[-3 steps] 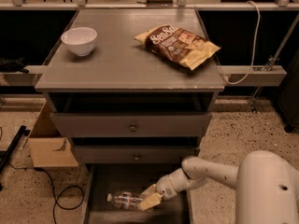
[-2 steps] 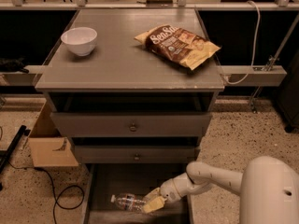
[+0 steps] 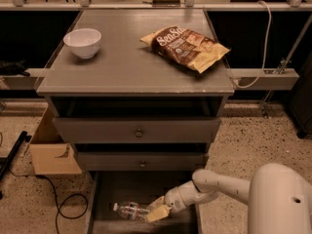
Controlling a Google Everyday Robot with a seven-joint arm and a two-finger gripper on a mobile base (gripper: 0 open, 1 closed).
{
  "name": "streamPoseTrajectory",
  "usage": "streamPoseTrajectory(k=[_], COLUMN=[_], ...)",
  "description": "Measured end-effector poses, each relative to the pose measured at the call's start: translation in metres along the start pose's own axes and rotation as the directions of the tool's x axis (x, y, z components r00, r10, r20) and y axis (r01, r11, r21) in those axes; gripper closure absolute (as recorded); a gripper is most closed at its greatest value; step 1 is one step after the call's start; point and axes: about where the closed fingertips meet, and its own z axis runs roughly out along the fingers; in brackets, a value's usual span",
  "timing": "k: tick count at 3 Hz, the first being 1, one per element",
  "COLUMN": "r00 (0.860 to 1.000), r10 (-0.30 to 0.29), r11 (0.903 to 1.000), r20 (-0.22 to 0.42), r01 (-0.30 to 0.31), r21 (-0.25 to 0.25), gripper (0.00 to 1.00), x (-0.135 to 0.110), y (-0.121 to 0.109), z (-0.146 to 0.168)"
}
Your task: Place water bottle into bottom drawer
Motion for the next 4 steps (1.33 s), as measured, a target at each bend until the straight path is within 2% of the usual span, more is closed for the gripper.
streamPoseTrajectory(k=[1,2,3,4], r00=[0.999,0.999,1.0,0.999], r10=[0.015,0.015,-0.006,-0.047], r11=[0.9999,0.9999,0.9999,0.9984], r20=[0.034,0.034,0.026,0.023], r01=[-0.015,-0.015,0.006,0.046], r21=[0.003,0.003,0.015,0.032], gripper=[1.0,1.0,1.0,1.0], x=[0.054,0.054,0.02,-0.033], y=[0.007,0.007,-0.001,-0.012], z=[0.014,0.014,0.01,0.0])
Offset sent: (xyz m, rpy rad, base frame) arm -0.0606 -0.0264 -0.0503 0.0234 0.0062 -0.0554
